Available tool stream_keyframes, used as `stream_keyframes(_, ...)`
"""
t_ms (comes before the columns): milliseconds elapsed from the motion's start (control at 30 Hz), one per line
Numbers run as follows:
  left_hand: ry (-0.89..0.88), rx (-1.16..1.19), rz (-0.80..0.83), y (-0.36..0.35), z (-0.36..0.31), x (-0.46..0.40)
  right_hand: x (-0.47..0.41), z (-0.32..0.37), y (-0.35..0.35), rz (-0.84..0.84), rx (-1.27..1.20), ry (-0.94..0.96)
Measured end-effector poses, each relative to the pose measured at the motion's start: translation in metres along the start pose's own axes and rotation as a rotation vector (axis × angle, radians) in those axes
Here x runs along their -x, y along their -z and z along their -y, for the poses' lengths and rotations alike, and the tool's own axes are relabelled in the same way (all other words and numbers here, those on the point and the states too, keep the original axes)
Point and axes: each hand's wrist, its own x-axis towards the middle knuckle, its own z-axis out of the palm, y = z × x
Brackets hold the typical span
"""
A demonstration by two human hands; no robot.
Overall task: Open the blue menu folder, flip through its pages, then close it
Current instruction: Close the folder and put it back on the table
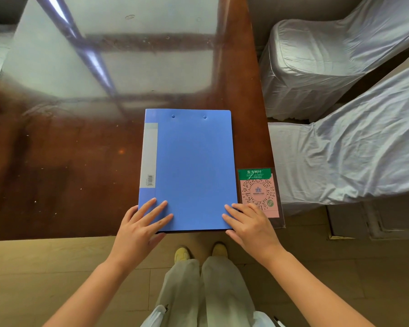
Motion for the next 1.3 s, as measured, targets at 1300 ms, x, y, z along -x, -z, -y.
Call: stream_keyframes(1300, -0.06, -0.009, 0.011, -0.006, 0.0037, -0.0016, 0.0058, -0.0102, -0.0035, -0.026, -0.094, -0.047)
